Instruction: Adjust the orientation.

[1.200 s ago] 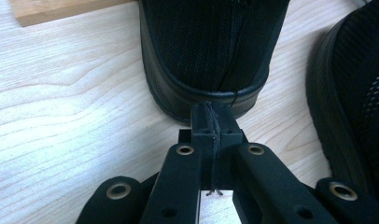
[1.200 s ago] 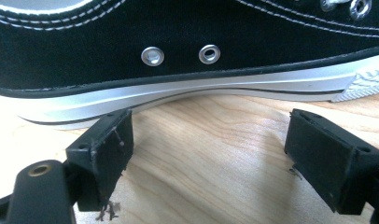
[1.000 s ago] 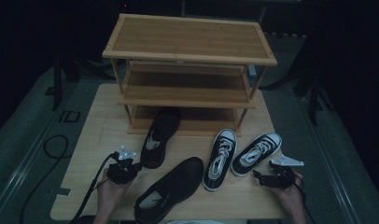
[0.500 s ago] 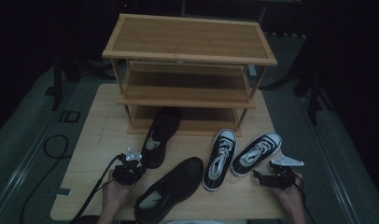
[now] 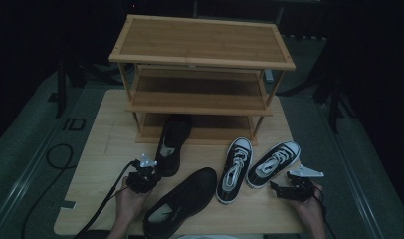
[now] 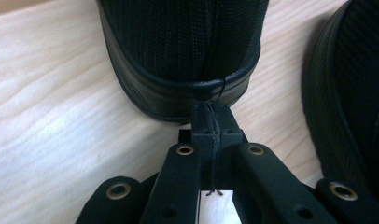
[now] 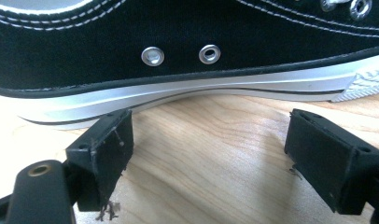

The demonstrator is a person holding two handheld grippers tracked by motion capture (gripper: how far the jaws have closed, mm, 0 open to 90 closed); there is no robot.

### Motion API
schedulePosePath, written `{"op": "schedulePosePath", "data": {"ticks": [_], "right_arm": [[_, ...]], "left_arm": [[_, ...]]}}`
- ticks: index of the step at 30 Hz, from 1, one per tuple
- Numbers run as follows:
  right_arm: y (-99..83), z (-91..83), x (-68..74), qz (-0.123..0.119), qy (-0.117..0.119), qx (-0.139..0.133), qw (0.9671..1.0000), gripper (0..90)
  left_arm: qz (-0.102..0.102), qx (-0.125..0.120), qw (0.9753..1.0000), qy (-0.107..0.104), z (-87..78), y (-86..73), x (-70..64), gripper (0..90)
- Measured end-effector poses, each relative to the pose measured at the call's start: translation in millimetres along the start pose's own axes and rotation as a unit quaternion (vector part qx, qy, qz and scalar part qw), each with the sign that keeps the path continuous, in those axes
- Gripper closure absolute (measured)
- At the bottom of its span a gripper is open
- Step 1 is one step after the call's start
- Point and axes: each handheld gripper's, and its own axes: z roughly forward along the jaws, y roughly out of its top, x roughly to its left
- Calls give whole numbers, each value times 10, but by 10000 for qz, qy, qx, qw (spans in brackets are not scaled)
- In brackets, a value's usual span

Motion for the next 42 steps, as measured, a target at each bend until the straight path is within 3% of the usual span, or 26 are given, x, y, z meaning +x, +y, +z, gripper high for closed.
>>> {"op": "schedulePosePath", "data": {"ticks": [6, 12, 20, 30, 37, 42], "right_arm": [[0, 1, 0, 3, 1, -6, 10000, 153], [0, 1, 0, 3, 2, -6, 10000, 153], [0, 1, 0, 3, 2, -6, 10000, 153], [0, 1, 1, 10, 4, -1, 10000, 153], [0, 1, 1, 4, 1, -5, 10000, 153], [0, 1, 1, 8, 2, -5, 10000, 152]], "left_arm": [[9, -27, 10000, -76, 78, 89, -55, 900], [105, 59, 9998, -161, 111, 69, -121, 900], [162, 243, 9995, -89, 199, 71, -128, 900], [29, 65, 10000, -37, 170, 176, -66, 900], [140, 18, 9999, 42, 208, 307, -85, 900], [111, 8, 9999, 16, 247, 341, -83, 900]]}}
